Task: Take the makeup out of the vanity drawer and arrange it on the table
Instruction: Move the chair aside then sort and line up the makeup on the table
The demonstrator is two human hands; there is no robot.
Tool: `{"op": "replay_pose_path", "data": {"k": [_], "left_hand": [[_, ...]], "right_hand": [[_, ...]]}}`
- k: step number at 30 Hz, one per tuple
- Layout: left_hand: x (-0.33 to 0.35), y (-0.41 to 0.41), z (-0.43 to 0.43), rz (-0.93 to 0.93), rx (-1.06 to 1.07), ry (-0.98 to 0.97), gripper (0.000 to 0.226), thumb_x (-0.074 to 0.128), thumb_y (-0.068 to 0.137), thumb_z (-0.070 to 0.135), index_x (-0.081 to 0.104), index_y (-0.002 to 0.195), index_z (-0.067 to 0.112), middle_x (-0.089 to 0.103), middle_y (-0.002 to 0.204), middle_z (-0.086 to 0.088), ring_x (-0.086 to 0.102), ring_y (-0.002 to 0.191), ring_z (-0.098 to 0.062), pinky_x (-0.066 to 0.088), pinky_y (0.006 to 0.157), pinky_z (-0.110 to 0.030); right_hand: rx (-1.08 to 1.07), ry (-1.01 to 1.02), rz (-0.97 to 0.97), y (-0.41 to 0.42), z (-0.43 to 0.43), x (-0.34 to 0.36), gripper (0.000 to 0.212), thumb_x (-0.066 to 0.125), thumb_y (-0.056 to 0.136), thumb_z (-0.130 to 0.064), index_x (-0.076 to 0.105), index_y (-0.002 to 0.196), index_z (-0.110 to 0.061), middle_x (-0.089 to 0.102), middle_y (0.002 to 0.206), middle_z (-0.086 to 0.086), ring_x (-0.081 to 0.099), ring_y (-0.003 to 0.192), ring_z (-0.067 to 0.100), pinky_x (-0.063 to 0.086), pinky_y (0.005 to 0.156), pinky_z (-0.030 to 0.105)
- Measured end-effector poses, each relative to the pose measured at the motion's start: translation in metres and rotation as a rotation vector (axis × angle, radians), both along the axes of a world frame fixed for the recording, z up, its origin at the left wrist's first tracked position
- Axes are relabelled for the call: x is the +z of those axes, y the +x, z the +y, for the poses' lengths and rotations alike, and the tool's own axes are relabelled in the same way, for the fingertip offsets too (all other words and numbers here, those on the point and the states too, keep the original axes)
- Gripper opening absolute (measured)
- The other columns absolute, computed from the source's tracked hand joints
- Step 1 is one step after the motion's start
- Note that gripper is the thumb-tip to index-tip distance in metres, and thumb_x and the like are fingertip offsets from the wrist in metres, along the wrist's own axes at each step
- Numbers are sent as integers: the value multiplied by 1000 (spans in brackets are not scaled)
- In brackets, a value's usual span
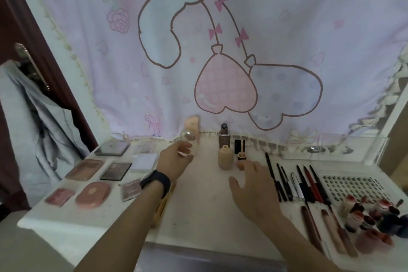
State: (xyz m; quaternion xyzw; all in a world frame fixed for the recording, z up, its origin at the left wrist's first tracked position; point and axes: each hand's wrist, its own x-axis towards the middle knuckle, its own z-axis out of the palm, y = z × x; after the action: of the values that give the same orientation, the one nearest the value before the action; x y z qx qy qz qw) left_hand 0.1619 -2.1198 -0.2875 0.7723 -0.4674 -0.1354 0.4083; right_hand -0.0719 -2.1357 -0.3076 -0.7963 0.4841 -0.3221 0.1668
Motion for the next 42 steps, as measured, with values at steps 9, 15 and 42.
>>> {"op": "replay_pose_path", "data": {"k": [9,15,42], "left_hand": [[-13,20,-12,-24,202,79,71,77,79,49,46,136,19,58,130,-4,54,120,-27,47,100,-45],[-26,26,-39,-130,225,236,93,66,65,75,39,141,30,54,138,-2,42,130,-30,34,99,-50],[-37,-116,85,478,-128,-270,10,59,98,30,67,105,31,67,104,11,62,91,-8,52,66,-24]], "right_hand": [[315,-6,356,-3,26,-50,57,27,102,-56,38,152,-31,32,162,-6,24,149,15,16,121,32],[294,-52,355,-2,27,-54,59,28,100,-56,42,151,-28,36,161,-4,27,149,16,14,119,30],[215,353,-435,-33,46,-28,39,39,101,-59,63,95,-28,68,82,-20,62,72,-5,44,60,7]]}}
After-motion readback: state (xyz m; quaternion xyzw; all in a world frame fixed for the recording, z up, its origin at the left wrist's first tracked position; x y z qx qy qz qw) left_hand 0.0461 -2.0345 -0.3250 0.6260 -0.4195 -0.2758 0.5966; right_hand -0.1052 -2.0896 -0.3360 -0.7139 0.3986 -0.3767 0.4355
